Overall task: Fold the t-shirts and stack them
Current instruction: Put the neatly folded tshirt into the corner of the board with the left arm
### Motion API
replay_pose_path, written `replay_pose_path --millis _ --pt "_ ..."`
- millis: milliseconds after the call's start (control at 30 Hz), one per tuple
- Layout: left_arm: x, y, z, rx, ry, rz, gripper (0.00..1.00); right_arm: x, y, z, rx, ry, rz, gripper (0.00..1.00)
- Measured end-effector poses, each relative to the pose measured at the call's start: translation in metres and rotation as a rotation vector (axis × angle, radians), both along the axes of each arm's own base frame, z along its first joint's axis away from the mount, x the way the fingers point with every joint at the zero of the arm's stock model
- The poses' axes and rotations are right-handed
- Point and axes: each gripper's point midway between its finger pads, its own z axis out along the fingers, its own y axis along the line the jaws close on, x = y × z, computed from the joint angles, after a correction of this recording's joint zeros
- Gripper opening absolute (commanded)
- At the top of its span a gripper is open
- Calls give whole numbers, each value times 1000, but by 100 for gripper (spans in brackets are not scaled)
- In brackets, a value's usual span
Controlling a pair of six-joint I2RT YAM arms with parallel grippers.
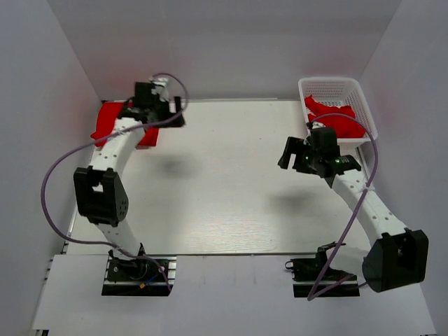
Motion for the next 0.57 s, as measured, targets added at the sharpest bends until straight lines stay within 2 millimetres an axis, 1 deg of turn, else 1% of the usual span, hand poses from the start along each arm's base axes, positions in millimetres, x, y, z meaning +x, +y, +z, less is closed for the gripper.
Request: replay_pose_path --millis 33,67,100,133,167,200,233,267,333,400,467,567 --pt "-16 -24 -4 -18 7 -40 100 -6 -1 -4 2 5 4 90" --pt "-38 -51 -11 -34 14 -89 100 -12 -1 -7 8 9 9 90" --pt "-69 -75 -21 -46 45 -137 100 -19 -1 -11 16 12 12 90" --pt "-96 -93 -30 -56 69 -180 100 -26 -1 -16 27 12 18 90" --pt "-117 -104 -37 -62 86 -205 100 -33 -1 -20 34 17 22 90" --pt "-137 -109 -44 -61 109 -222 100 -40 -1 -24 45 16 25 90" --pt "-154 -113 -50 -59 120 -225 100 -45 -1 -26 55 11 29 90" --pt "-168 -112 -54 -56 126 -220 100 -52 -1 -29 65 10 34 90" --pt "-190 -105 -59 -55 123 -202 100 -61 0 -32 84 -7 43 90" --pt "-207 -96 -59 -63 99 -185 100 -66 1 -33 101 -30 53 90" --pt "-220 -87 -54 -73 67 -164 100 -69 4 -31 119 -53 70 90" --pt "-221 -80 -35 -85 -4 -131 100 -70 8 -26 140 -86 95 90"
